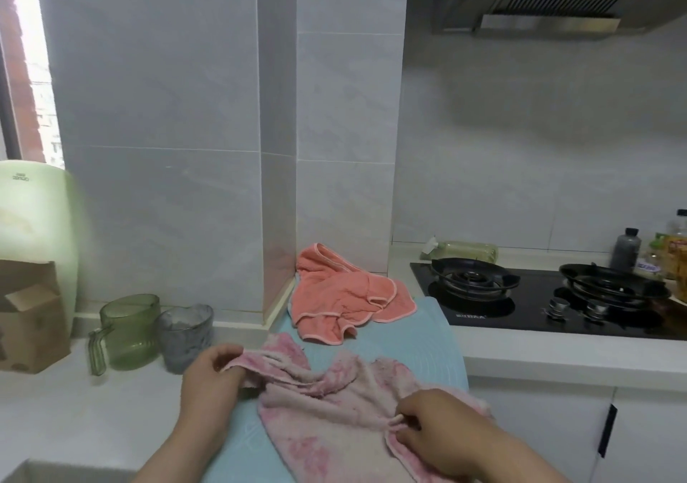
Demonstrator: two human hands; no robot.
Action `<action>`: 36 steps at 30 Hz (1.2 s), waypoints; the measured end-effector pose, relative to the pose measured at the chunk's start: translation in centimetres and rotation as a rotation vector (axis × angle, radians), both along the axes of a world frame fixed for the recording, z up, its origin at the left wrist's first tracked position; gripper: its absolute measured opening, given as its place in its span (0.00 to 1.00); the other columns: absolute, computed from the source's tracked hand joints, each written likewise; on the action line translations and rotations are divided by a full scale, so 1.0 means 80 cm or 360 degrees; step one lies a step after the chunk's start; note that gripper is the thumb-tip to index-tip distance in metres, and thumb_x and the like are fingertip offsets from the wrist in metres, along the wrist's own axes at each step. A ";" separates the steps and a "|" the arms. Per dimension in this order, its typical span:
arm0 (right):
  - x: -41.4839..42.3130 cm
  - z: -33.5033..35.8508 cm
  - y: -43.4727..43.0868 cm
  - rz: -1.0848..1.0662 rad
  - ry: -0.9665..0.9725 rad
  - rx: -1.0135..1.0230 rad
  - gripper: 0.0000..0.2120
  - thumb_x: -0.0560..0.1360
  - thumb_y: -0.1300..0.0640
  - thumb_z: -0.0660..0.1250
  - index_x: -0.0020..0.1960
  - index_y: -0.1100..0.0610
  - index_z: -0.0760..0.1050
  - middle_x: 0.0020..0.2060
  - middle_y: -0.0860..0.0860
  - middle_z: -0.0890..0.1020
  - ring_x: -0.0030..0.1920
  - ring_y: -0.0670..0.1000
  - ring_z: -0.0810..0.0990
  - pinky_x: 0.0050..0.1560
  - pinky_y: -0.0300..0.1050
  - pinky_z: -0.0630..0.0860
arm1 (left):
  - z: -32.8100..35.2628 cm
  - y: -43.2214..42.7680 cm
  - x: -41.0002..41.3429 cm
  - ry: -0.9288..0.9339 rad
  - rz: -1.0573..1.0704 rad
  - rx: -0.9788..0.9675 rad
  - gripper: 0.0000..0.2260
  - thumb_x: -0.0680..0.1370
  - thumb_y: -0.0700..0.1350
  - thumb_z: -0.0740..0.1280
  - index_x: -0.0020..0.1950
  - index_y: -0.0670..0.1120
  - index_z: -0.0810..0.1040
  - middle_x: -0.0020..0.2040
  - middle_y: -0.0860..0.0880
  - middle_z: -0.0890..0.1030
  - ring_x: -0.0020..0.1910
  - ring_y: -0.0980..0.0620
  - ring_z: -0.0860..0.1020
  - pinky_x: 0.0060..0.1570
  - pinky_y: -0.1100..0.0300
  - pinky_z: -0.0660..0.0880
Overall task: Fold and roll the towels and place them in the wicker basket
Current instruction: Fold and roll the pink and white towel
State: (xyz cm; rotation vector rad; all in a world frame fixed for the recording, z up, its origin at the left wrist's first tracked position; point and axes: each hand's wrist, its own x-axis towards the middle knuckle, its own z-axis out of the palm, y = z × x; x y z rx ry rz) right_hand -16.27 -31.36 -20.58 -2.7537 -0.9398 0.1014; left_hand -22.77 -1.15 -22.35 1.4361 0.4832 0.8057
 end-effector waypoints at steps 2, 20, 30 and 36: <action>-0.003 0.003 -0.019 -0.0081 -0.0036 -0.0078 0.12 0.73 0.41 0.60 0.37 0.47 0.72 0.44 0.43 0.79 0.48 0.48 0.76 0.48 0.44 0.74 | 0.011 0.000 -0.007 0.0061 0.0141 0.0332 0.10 0.71 0.30 0.69 0.44 0.44 0.80 0.42 0.47 0.82 0.44 0.45 0.80 0.35 0.71 0.74; -0.027 0.009 0.022 -0.0092 0.0138 0.0884 0.08 0.74 0.56 0.70 0.46 0.42 0.76 0.45 0.43 0.80 0.47 0.33 0.75 0.46 0.25 0.69 | 0.084 -0.058 0.037 0.0358 -0.1033 -0.0329 0.04 0.73 0.33 0.67 0.47 0.37 0.75 0.44 0.37 0.77 0.42 0.44 0.77 0.45 0.50 0.75; -0.006 -0.038 0.034 -0.0174 0.0097 0.0925 0.05 0.75 0.53 0.67 0.42 0.52 0.75 0.40 0.49 0.79 0.39 0.43 0.75 0.43 0.35 0.70 | 0.036 -0.060 0.024 0.0598 -0.1042 0.1233 0.35 0.58 0.66 0.69 0.65 0.60 0.72 0.62 0.64 0.71 0.63 0.61 0.72 0.65 0.62 0.67; -0.006 -0.040 0.034 -0.0164 0.0051 0.0930 0.03 0.75 0.52 0.67 0.43 0.49 0.75 0.39 0.46 0.77 0.38 0.42 0.73 0.39 0.32 0.68 | 0.027 -0.009 0.035 0.1064 -0.0681 0.2163 0.05 0.71 0.49 0.63 0.47 0.53 0.74 0.50 0.55 0.79 0.50 0.51 0.76 0.49 0.57 0.73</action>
